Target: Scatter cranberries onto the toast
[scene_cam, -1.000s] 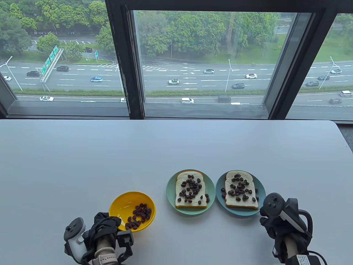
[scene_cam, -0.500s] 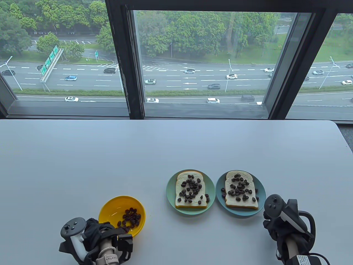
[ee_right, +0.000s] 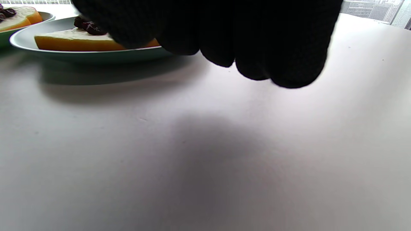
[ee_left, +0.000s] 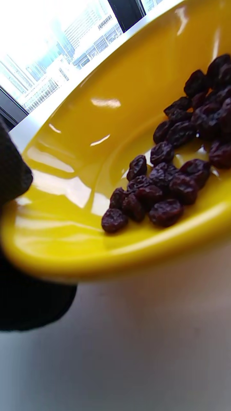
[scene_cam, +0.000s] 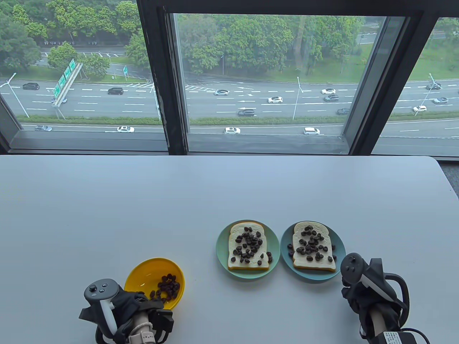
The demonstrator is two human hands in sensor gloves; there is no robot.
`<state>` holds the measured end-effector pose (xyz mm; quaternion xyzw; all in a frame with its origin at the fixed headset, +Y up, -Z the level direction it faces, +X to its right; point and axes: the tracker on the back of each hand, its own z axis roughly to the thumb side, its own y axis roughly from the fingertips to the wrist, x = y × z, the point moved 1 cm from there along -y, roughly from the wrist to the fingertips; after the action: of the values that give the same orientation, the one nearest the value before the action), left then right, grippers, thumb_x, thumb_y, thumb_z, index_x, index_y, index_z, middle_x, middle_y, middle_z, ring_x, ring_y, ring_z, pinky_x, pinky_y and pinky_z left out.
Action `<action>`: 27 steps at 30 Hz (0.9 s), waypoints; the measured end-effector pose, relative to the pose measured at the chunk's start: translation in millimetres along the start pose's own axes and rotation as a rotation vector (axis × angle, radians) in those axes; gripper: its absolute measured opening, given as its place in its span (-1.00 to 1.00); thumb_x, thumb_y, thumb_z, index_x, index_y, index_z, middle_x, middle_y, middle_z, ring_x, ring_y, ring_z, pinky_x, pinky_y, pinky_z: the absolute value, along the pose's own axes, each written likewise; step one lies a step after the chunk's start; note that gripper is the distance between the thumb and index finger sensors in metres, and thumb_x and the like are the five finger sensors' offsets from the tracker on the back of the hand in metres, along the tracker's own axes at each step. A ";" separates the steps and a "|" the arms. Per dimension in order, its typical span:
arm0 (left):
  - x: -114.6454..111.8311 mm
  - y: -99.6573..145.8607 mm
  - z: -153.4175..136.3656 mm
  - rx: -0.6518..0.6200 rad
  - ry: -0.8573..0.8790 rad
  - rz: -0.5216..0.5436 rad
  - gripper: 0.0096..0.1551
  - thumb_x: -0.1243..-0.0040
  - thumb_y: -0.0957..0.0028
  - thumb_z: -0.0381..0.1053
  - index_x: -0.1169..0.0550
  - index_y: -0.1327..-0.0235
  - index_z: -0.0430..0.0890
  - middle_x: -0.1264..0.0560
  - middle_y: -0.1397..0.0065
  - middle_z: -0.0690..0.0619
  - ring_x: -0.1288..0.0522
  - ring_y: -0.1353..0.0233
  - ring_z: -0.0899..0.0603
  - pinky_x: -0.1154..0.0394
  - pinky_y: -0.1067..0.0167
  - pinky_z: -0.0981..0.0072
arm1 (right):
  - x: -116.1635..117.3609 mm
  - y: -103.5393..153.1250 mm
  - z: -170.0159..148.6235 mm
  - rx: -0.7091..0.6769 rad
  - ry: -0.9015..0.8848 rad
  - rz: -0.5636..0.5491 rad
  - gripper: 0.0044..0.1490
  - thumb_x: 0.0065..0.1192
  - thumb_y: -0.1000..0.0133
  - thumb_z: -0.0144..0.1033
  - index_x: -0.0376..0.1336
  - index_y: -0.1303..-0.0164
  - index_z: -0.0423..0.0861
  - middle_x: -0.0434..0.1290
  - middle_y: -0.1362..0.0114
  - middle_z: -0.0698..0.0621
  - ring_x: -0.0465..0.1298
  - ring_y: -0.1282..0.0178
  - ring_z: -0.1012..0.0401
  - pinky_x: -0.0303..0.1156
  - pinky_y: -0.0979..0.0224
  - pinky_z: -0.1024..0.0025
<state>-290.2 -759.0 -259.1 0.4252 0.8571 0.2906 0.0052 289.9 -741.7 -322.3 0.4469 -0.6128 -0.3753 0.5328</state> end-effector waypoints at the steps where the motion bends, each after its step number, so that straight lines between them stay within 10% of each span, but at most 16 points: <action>1: 3.7 3.1 4.2 -0.027 -0.070 0.066 -0.33 -0.09 -0.06 -0.13 -0.08 -0.37 0.00 -0.16 -0.40 -0.19 -0.30 -0.26 -0.29 -0.56 -0.10 0.04 | -0.1 -0.1 0.0 0.000 0.001 -0.001 -0.40 0.16 0.11 -0.09 0.24 -0.18 0.11 0.34 -0.31 -0.03 0.51 -0.21 0.03 0.63 -0.10 0.36; 12: 1.0 70.4 72.2 -0.606 -0.234 0.256 -0.35 -0.09 -0.04 0.00 -0.13 -0.35 0.03 -0.21 -0.40 -0.15 -0.32 -0.30 -0.26 -0.55 -0.20 0.07 | 0.3 -1.6 7.3 -0.025 -0.039 0.018 -0.40 0.16 0.11 -0.08 0.23 -0.19 0.12 0.33 -0.32 -0.02 0.50 -0.23 0.04 0.62 -0.11 0.36; 17: -32.2 116.9 105.3 -0.923 -0.253 0.220 -0.38 -0.15 0.04 -0.01 -0.27 -0.30 -0.01 -0.34 -0.32 -0.20 -0.41 -0.20 -0.29 -0.62 -0.04 0.04 | -8.6 0.1 14.2 -0.074 -0.212 -0.014 -0.39 0.15 0.10 -0.07 0.22 -0.20 0.13 0.32 -0.33 -0.01 0.49 -0.24 0.05 0.62 -0.13 0.37; 27: -129.0 203.0 144.6 -1.053 -0.273 -0.050 -0.41 -0.15 0.04 -0.02 -0.31 -0.29 -0.01 -0.36 -0.31 -0.20 -0.44 -0.18 -0.29 -0.62 -0.02 0.04 | -13.6 16.3 39.0 -0.171 -0.359 -0.078 -0.39 0.14 0.09 -0.06 0.22 -0.21 0.14 0.32 -0.33 0.00 0.49 -0.24 0.06 0.62 -0.12 0.39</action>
<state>-23.5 -686.7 -308.0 0.3783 0.5971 0.6226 0.3357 249.4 -724.3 -317.2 0.3494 -0.6462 -0.5201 0.4358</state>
